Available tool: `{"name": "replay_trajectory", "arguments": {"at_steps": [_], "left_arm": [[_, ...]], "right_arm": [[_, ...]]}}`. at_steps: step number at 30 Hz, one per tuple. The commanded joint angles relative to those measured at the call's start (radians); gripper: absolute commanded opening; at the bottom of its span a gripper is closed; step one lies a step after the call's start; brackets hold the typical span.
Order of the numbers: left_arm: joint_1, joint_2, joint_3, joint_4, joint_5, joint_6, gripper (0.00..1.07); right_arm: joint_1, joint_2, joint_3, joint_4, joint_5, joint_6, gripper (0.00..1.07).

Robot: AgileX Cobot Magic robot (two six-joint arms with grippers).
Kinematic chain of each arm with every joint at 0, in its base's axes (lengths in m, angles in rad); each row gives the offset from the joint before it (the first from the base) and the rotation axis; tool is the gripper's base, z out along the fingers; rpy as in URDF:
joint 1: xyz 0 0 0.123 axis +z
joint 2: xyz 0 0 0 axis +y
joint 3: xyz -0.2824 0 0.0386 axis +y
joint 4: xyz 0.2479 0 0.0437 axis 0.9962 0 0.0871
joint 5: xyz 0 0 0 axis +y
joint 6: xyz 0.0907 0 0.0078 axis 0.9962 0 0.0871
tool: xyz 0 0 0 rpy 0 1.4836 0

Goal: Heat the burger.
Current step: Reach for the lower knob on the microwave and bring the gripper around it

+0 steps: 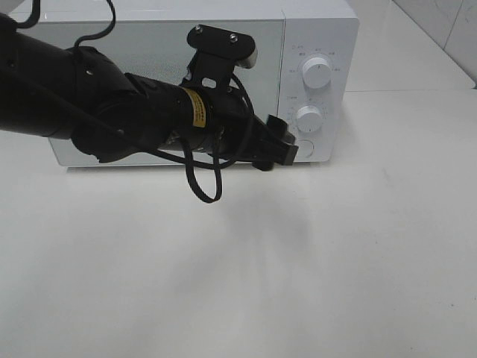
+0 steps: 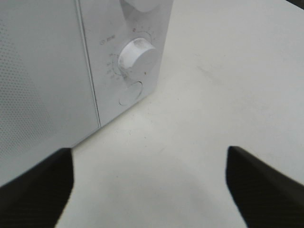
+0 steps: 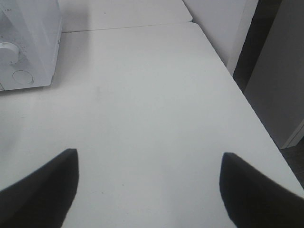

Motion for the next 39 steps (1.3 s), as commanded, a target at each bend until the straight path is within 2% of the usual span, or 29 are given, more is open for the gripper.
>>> {"name": "replay_trajectory", "arguments": {"at_steps": [1,5,6,8,9,10,11,12,14,16,17,21,22,23,24,25,26,27,28,29,31,32,34,35,36,37,38,39], "left_arm": [[-0.021,-0.024,0.004,0.0,0.072,-0.007,1.0],[-0.029,-0.046,0.004,-0.004,0.188,-0.007,0.98],[-0.029,-0.06,0.004,-0.022,0.283,-0.007,0.98],[-0.029,-0.071,0.004,-0.027,0.335,-0.007,0.98],[-0.029,-0.098,0.004,-0.043,0.444,-0.007,0.98],[-0.029,-0.098,0.004,-0.043,0.444,-0.007,0.98],[-0.029,-0.124,0.004,-0.071,0.556,-0.007,0.98],[-0.029,-0.124,0.004,-0.071,0.556,-0.007,0.98],[-0.027,-0.163,0.004,-0.089,0.698,-0.001,0.98],[-0.027,-0.176,0.004,-0.089,0.73,-0.001,0.98],[-0.02,-0.199,0.004,-0.093,0.809,-0.002,0.98],[0.016,-0.228,0.004,-0.128,0.92,0.004,0.98],[0.035,-0.244,0.004,-0.14,0.95,0.014,0.98],[0.078,-0.275,0.004,-0.163,0.983,0.053,0.98],[0.078,-0.275,0.004,-0.163,0.983,0.053,0.98],[0.133,-0.315,0.004,-0.186,1.001,0.087,0.98],[0.133,-0.315,0.004,-0.186,1.001,0.087,0.98],[0.167,-0.335,0.004,-0.201,1.013,0.101,0.98],[0.244,-0.374,0.004,-0.232,1.032,0.129,0.98],[0.244,-0.374,0.004,-0.232,1.032,0.129,0.98],[0.359,-0.434,0.004,-0.286,1.069,0.184,0.98],[0.359,-0.434,0.004,-0.286,1.069,0.184,0.98],[0.479,-0.494,0.004,-0.323,1.097,0.233,0.98],[0.479,-0.494,0.004,-0.323,1.097,0.233,0.98],[0.553,-0.524,0.004,-0.332,1.122,0.246,0.98],[0.593,-0.539,0.004,-0.335,1.137,0.253,0.98],[0.593,-0.539,0.004,-0.335,1.137,0.253,0.98],[0.663,-0.564,0.013,-0.335,1.163,0.269,0.98]], "right_arm": [[-0.007,-0.024,0.0,-0.002,-0.005,-0.002,0.76],[-0.007,-0.024,0.0,-0.002,-0.005,-0.002,0.76],[-0.007,-0.024,0.0,-0.002,-0.005,-0.002,0.76],[-0.007,-0.024,0.0,-0.001,-0.005,-0.002,0.76],[-0.007,-0.024,0.0,-0.001,-0.005,-0.002,0.76],[-0.007,-0.024,0.0,-0.001,-0.005,-0.002,0.76],[-0.007,-0.024,0.0,-0.001,-0.005,-0.002,0.76],[-0.007,-0.024,0.0,-0.001,-0.005,-0.002,0.76],[-0.007,-0.024,0.0,-0.001,-0.005,-0.002,0.76],[-0.007,-0.024,0.0,-0.001,-0.005,-0.002,0.76],[-0.007,-0.024,0.0,-0.001,-0.005,-0.002,0.76],[-0.007,-0.024,0.0,-0.001,-0.005,-0.002,0.76],[-0.007,-0.024,0.0,-0.001,-0.005,-0.002,0.76],[-0.007,-0.024,0.0,-0.001,-0.005,-0.002,0.76],[-0.007,-0.024,0.0,-0.001,-0.005,-0.002,0.76],[-0.007,-0.024,0.0,-0.001,-0.005,-0.002,0.76],[-0.007,-0.024,0.0,-0.001,-0.005,-0.002,0.76],[-0.007,-0.024,0.0,-0.001,-0.005,-0.002,0.76],[-0.007,-0.024,0.0,-0.001,-0.005,-0.002,0.76],[-0.007,-0.024,0.0,-0.001,-0.005,-0.002,0.76],[-0.007,-0.024,0.0,-0.001,-0.005,-0.002,0.76],[-0.007,-0.024,0.0,-0.001,-0.005,-0.002,0.76],[-0.007,-0.024,0.0,-0.001,-0.005,-0.002,0.76],[-0.007,-0.024,0.0,-0.001,-0.005,-0.002,0.76],[-0.007,-0.024,0.0,-0.001,-0.005,-0.002,0.76],[-0.007,-0.024,0.0,-0.001,-0.005,-0.002,0.76],[-0.007,-0.024,0.0,-0.001,-0.005,-0.002,0.76],[-0.007,-0.024,0.0,-0.001,-0.005,-0.002,0.76]]}}
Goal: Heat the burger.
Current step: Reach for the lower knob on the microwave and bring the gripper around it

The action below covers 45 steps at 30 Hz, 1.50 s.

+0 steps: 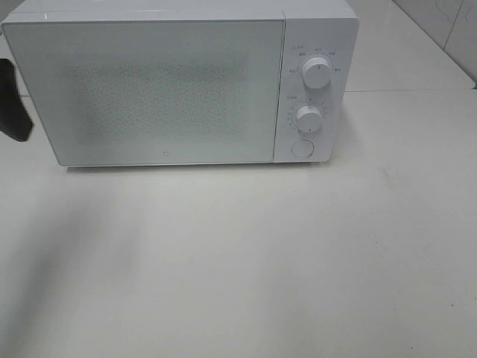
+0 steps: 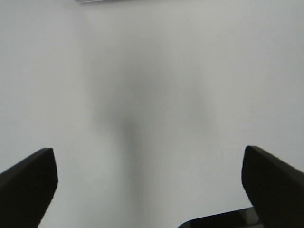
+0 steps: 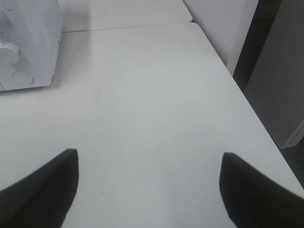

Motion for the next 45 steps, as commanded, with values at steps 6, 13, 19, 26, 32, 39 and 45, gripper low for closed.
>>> {"name": "replay_trajectory", "arguments": {"at_steps": [6,13,19,26,32,39,45], "left_arm": [[0.223,-0.158,0.134,-0.026,0.023,0.057,0.98],[0.242,-0.373,0.361,-0.028,-0.017,0.069,0.98],[0.242,-0.527,0.484,-0.019,-0.009,0.072,0.98],[0.242,-0.697,0.571,-0.018,0.001,0.072,0.98],[0.242,-0.871,0.591,-0.01,-0.004,0.071,0.98],[0.242,-1.115,0.591,-0.007,-0.004,0.071,0.98],[0.242,-1.261,0.591,-0.008,-0.004,0.069,0.98]], "right_arm": [[-0.007,-0.024,0.0,-0.001,-0.005,-0.002,0.76],[-0.007,-0.024,0.0,-0.001,-0.005,-0.002,0.76],[-0.007,-0.024,0.0,-0.001,-0.005,-0.002,0.76],[-0.007,-0.024,0.0,-0.001,-0.005,-0.002,0.76],[-0.007,-0.024,0.0,-0.001,-0.005,-0.003,0.76],[-0.007,-0.024,0.0,-0.001,-0.005,-0.003,0.76],[-0.007,-0.024,0.0,-0.001,-0.005,-0.003,0.76]]}}
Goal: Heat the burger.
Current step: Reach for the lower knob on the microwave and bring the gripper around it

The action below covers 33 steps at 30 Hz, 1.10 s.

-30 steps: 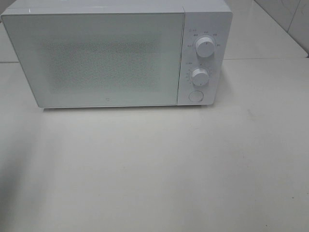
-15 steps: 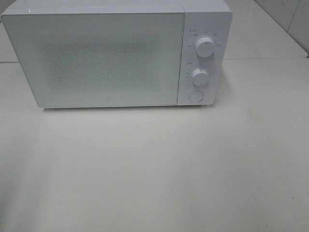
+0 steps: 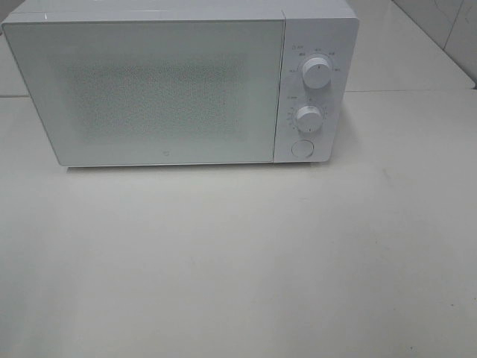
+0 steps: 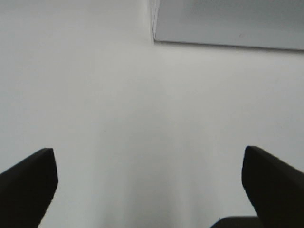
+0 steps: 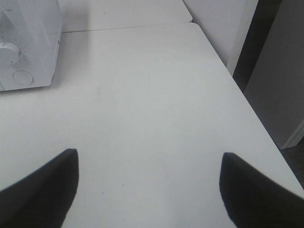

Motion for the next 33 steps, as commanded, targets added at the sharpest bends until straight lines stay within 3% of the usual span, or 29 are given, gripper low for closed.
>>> {"name": "replay_trajectory", "arguments": {"at_steps": [1,5,33], "left_arm": [[0.003,-0.095,0.003,-0.003,-0.008,-0.001,0.98],[0.003,-0.177,0.003,-0.002,-0.01,-0.002,0.98],[0.003,-0.174,0.003,-0.002,-0.009,-0.002,0.98]], "right_arm": [[-0.007,-0.024,0.0,-0.001,-0.005,-0.003,0.76],[-0.007,-0.024,0.0,-0.001,-0.005,-0.003,0.76],[-0.007,-0.015,0.0,-0.001,-0.005,-0.003,0.76]]}}
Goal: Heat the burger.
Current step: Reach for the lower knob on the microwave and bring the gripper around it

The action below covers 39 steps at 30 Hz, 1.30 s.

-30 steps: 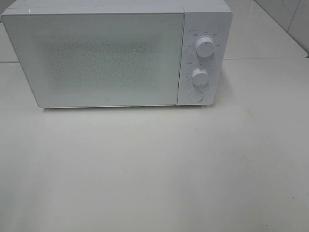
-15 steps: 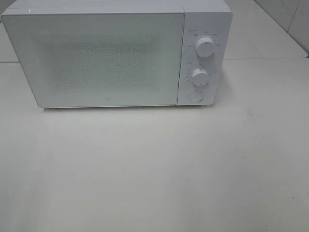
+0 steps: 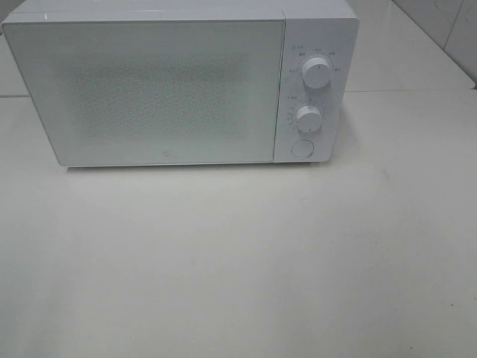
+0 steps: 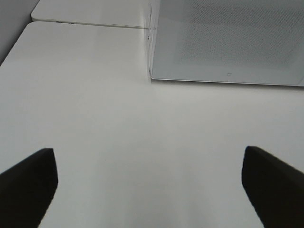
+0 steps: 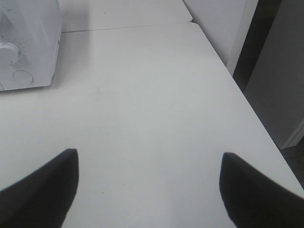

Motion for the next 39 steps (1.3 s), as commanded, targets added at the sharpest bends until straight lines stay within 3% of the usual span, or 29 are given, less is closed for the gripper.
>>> {"name": "replay_trajectory", "arguments": {"at_steps": [1,13,19,39], "left_arm": [[0.003,-0.025,0.003,-0.002,-0.01,-0.002,0.98],[0.003,-0.025,0.003,-0.002,-0.01,-0.002,0.98],[0.003,-0.025,0.003,-0.002,-0.01,-0.002,0.98],[0.003,-0.025,0.003,-0.002,-0.01,-0.002,0.98]], "right_arm": [[-0.007,-0.015,0.0,-0.001,-0.005,-0.003,0.76],[-0.007,0.017,-0.025,0.001,-0.023,-0.003,0.76],[-0.007,0.12,-0.02,-0.006,-0.16,-0.003,0.76],[-0.007,0.343,0.223,0.002,-0.755,0.001,0.76]]}}
